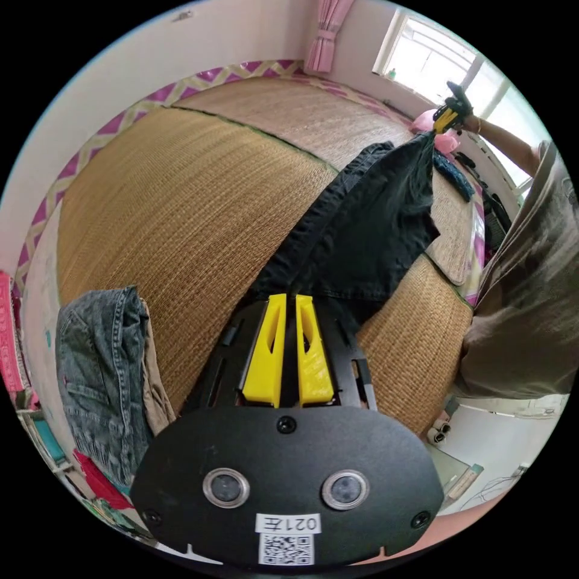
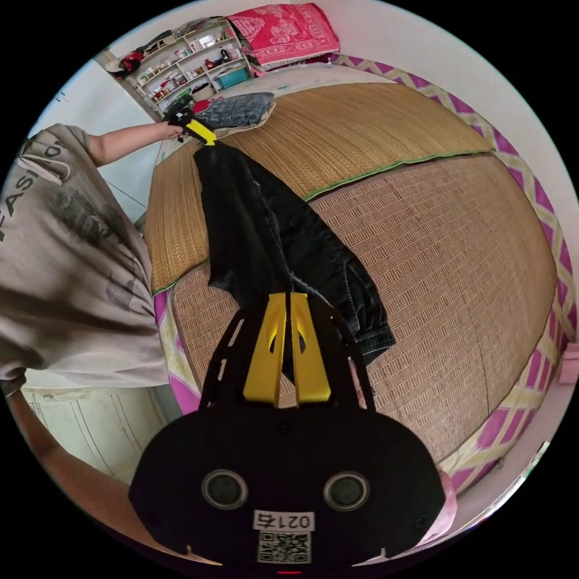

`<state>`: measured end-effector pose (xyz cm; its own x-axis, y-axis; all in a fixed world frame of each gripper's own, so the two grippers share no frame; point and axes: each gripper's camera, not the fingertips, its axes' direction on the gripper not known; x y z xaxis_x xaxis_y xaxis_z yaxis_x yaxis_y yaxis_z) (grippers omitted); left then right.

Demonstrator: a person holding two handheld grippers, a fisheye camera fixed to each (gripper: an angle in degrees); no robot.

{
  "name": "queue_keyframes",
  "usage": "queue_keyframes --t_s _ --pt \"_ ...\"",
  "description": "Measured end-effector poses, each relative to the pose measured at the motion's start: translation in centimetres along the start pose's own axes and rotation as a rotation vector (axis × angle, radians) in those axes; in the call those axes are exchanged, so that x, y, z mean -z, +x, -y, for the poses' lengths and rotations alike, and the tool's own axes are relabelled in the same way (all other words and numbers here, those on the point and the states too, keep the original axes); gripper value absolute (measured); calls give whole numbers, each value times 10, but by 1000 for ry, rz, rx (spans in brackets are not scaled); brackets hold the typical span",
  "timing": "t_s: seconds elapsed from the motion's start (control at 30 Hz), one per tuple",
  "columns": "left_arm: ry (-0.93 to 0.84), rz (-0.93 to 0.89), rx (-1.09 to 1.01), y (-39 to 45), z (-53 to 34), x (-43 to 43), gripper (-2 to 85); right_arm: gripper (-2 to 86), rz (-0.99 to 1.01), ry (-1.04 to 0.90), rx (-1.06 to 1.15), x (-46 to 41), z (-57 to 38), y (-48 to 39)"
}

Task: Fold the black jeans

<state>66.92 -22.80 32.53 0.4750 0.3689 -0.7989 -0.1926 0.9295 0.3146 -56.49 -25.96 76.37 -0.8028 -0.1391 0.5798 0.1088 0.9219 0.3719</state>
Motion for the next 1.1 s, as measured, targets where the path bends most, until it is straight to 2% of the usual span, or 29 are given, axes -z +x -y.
queue_keyframes --t_s 0.13,0.27,0.4,0.53,0.6,0.7,0.87,0.9,0.97,1.03,1.1 --pt "24 11 -3 57 -42 23 5 -9 48 10 -23 1 -23 -26" --pt "0 -67 56 123 -104 16 7 -8 144 -6 -58 -13 -57 -66" --pt "-36 -223 241 166 -173 -46 17 -4 221 -132 -138 -81 -100 -116" --pt "-107 -428 437 187 -225 -133 30 14 139 -301 -304 -174 -134 -140" --pt "-130 -532 540 200 -254 -175 31 24 119 -329 -365 -193 -144 -140" --pt "-34 -559 657 206 -281 -182 20 39 163 -295 -421 -191 -149 -138" --pt "11 -478 725 215 -321 -171 -7 56 346 -337 -295 -165 -142 -149" --pt "40 -452 731 217 -327 -166 -8 54 387 -295 -284 -156 -141 -150" --pt "110 -408 735 219 -328 -162 -9 53 345 -164 -319 -140 -136 -145" --pt "188 -382 737 221 -321 -164 -9 55 174 45 -423 -127 -129 -130" --pt "267 -374 752 223 -302 -181 -8 58 19 171 -489 -129 -122 -120"
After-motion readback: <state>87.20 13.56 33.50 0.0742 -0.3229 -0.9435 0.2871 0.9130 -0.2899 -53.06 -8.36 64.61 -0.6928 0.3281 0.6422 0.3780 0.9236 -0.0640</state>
